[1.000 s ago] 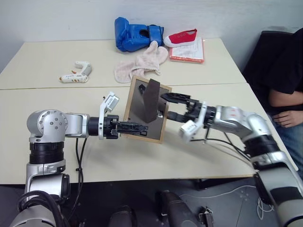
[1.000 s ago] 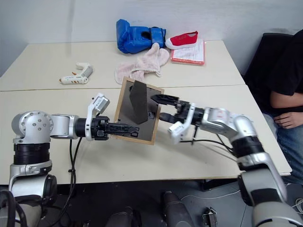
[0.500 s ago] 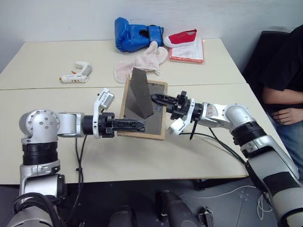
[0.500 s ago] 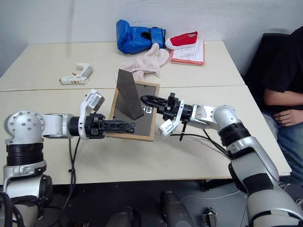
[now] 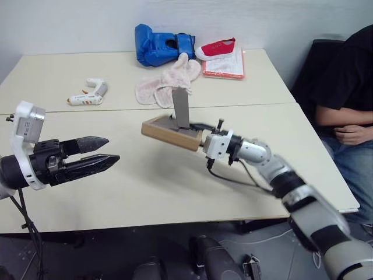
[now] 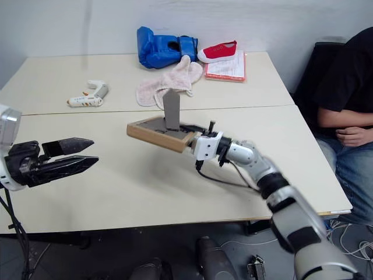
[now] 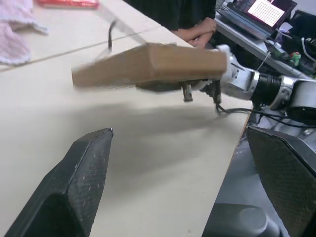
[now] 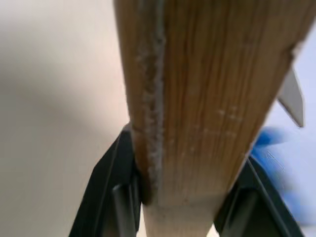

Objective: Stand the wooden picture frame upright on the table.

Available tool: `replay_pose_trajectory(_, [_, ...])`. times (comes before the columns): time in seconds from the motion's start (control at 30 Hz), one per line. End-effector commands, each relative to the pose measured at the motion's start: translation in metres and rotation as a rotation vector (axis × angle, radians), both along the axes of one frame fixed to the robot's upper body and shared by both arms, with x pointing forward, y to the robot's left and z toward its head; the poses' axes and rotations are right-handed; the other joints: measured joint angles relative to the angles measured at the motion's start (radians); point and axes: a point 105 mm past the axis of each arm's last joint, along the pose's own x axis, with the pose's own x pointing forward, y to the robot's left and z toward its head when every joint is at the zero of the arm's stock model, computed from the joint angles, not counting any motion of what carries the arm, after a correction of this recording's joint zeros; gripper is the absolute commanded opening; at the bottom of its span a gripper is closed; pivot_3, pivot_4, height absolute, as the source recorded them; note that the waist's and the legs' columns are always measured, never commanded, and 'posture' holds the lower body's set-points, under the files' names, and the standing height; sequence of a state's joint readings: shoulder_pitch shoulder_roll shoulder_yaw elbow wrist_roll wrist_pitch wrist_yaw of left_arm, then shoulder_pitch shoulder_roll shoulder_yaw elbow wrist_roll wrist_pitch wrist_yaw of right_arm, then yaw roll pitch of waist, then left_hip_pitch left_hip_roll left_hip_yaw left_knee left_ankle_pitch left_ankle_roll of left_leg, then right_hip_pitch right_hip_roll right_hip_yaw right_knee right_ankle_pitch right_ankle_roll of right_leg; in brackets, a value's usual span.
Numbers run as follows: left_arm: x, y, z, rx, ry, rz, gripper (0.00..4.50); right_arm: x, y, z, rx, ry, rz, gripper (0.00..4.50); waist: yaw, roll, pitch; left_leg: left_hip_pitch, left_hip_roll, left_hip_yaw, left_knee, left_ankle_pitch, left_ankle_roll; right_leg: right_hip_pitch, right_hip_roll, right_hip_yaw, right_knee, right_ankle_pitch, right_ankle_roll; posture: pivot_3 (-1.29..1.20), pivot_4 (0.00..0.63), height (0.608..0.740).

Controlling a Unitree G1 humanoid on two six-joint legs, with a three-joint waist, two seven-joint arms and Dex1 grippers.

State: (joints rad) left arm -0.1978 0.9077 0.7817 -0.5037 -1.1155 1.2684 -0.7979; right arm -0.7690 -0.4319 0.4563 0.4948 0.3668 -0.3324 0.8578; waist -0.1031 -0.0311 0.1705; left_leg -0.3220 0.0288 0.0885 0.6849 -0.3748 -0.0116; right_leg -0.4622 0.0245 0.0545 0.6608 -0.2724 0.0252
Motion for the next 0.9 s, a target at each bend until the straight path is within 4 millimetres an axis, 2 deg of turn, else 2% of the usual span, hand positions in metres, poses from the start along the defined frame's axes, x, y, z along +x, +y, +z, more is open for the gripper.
replay_pose_trajectory(0.03, [0.001, -0.003, 0.008, 0.003, -0.11, 0.016, 4.5, -0.015, 0.001, 0.039, 0.173, 0.341, 0.164, 1.26, 0.014, 0.0, 0.0, 0.0, 0.0, 0.0, 0.0, 0.0, 0.0, 0.0, 0.0, 0.0, 0.0, 0.0, 0.0, 0.0, 0.15, 0.74])
replay_pose_trajectory(0.1, [0.002, -0.008, 0.0, 0.054, -0.13, 0.011, 4.5, -0.016, 0.001, 0.027, 0.174, 0.55, 0.165, 1.26, 0.021, 0.0, 0.0, 0.0, 0.0, -0.001, 0.0, -0.001, 0.0, 0.0, 0.0, -0.001, -0.002, 0.0, -0.001, 0.0, 0.15, 0.74])
replay_pose_trajectory(0.2, [0.001, -0.012, -0.006, 0.064, -0.126, -0.021, 4.5, -0.015, 0.002, 0.005, 0.144, 0.724, 0.13, 1.26, 0.023, -0.001, 0.0, -0.001, 0.0, -0.001, -0.001, -0.001, 0.0, -0.001, 0.0, -0.001, -0.004, -0.001, -0.001, 0.0, 0.15, 0.74])
replay_pose_trajectory(0.37, [0.005, -0.016, -0.006, 0.061, -0.117, -0.059, 4.5, -0.018, 0.006, -0.025, 0.075, 0.838, 0.078, 1.26, 0.021, -0.001, -0.001, -0.003, 0.0, 0.0, -0.001, -0.001, 0.001, -0.002, 0.0, -0.001, -0.005, -0.001, -0.001, 0.0, 0.15, 0.74])
replay_pose_trajectory(0.47, [0.005, -0.018, -0.006, 0.07, -0.113, -0.09, 4.5, -0.02, 0.007, -0.03, 0.05, 0.854, 0.073, 2.25, 0.019, -0.001, -0.001, -0.002, 0.0, 0.0, -0.001, -0.001, 0.001, -0.002, 0.0, 0.0, -0.004, -0.001, -0.001, 0.0, 0.15, 0.74])
replay_pose_trajectory(0.57, [0.005, -0.018, -0.009, 0.1, -0.108, -0.108, 4.5, -0.025, 0.006, -0.028, 0.038, 0.841, 0.086, 3.2, 0.019, -0.001, -0.001, -0.002, 0.0, 0.0, -0.002, -0.001, 0.001, -0.003, 0.0, 0.0, -0.005, -0.001, -0.001, 0.0, 0.15, 0.74])
replay_pose_trajectory(0.7, [0.006, -0.019, -0.01, 0.109, -0.111, -0.136, 4.5, -0.034, -0.009, -0.025, -0.025, 0.753, 0.076, 4.46, 0.02, -0.001, -0.001, -0.003, 0.0, 0.0, -0.002, -0.001, 0.001, -0.003, 0.0, 0.0, -0.006, -0.001, -0.001, 0.0, 0.15, 0.74])
replay_pose_trajectory(0.77, [0.007, -0.02, -0.008, 0.104, -0.118, -0.143, 4.5, -0.039, -0.024, -0.024, -0.085, 0.695, 0.054, 4.46, 0.024, -0.001, 0.0, -0.003, 0.0, 0.0, -0.002, -0.002, 0.002, -0.003, 0.0, 0.0, -0.006, -0.001, -0.001, 0.0, 0.15, 0.74])
replay_pose_trajectory(0.83, [0.009, -0.019, -0.008, 0.13, -0.132, -0.15, 4.5, -0.043, -0.057, -0.016, -0.18, 0.588, 0.016, 4.46, 0.034, 0.0, 0.0, -0.004, -0.001, 0.0, -0.002, -0.003, 0.005, -0.003, 0.0, -0.001, -0.007, 0.0, 0.0, 0.0, 0.15, 0.74])
replay_pose_trajectory(0.9, [0.01, -0.018, -0.009, 0.149, -0.141, -0.155, 4.5, -0.046, -0.073, -0.009, -0.216, 0.55, -0.001, 4.46, 0.043, 0.0, 0.0, -0.005, -0.001, 0.0, -0.002, -0.003, 0.005, -0.003, 0.0, -0.001, -0.009, 0.0, 0.001, 0.0, 0.15, 0.74])
